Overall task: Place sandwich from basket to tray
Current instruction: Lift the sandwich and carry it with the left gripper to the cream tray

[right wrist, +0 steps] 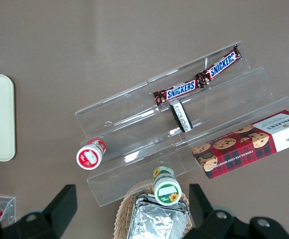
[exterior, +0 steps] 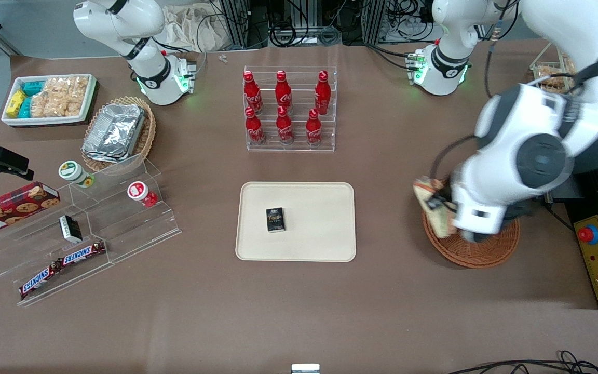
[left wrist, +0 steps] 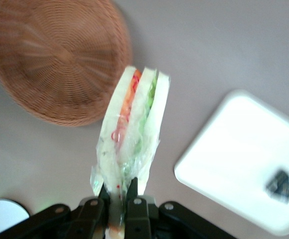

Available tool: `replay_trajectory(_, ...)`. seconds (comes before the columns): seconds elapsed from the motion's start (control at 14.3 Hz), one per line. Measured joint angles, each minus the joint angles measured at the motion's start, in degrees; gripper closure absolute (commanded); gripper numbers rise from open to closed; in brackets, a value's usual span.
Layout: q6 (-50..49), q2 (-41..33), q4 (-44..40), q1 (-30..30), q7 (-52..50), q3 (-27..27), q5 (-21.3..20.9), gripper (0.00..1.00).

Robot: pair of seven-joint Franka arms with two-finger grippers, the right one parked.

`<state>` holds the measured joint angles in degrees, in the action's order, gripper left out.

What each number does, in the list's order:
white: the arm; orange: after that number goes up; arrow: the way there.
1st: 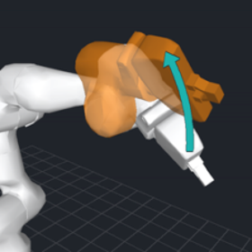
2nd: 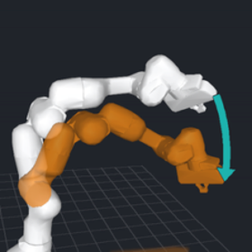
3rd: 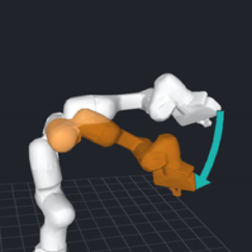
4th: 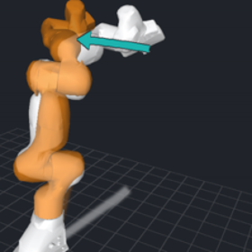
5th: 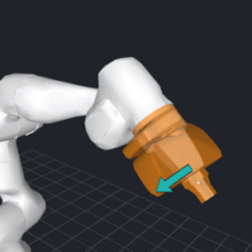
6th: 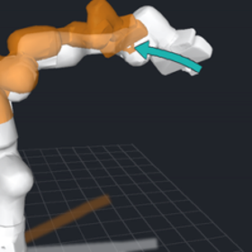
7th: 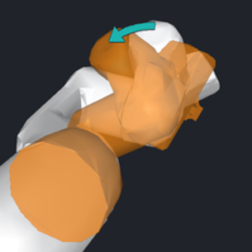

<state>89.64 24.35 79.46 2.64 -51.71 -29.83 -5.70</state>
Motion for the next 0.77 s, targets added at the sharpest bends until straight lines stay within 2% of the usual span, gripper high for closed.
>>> replay_trajectory(0.14,2.46,2.77,0.01,-2.78,1.01,-2.75,0.01,1.00)
replay_trajectory(0.35,8.22,8.00,0.08,-8.33,1.23,-2.99,-0.10,1.00)
replay_trajectory(0.56,15.28,14.51,0.16,-11.29,1.23,-2.83,-0.30,1.00)
replay_trajectory(0.77,21.45,19.50,0.08,-11.98,0.32,-2.70,-4.56,1.00)
